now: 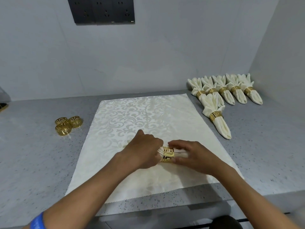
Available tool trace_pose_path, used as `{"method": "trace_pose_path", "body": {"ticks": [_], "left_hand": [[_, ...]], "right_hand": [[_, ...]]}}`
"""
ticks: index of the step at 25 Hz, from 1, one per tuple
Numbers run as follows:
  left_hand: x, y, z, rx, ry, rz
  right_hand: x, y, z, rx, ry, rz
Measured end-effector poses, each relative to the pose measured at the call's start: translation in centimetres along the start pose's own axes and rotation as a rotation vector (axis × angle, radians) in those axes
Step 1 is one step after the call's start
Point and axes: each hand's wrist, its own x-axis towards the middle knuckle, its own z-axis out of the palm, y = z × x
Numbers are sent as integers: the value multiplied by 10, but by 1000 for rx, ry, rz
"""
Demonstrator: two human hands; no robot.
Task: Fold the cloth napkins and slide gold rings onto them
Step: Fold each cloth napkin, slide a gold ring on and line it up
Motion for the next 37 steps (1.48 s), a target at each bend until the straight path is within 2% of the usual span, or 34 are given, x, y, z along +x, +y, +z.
{"method": "trace_pose_path", "body": {"ticks": [2, 5, 10, 12, 15, 17, 20, 28, 37], "left_hand": [[-2, -9, 2, -93, 18, 16], [-8, -20, 3, -6, 79, 118], [-15, -28, 1, -39, -40, 119], [-14, -32, -3, -88, -74, 115], [-10, -19, -4, -91, -32, 82], [-1, -2, 2, -72, -73, 63], [7, 8, 8, -1, -46, 55], [5, 2, 7, 170, -16, 158], [-1, -1, 16, 228, 121, 211]], "right_hand": [[-10, 9, 2, -132, 114, -42], [-15, 14, 10, -356, 198, -168], [-15, 18, 20, -561, 252, -236], [-13, 19, 21, -574, 244, -230], [-11, 20, 22, -567, 263, -217], [-11, 17, 23, -563, 270, -220], [-16, 14, 19, -584, 247, -205], [-32, 7, 22, -577, 263, -160], [-38, -4, 28, -641, 392, -168]]}}
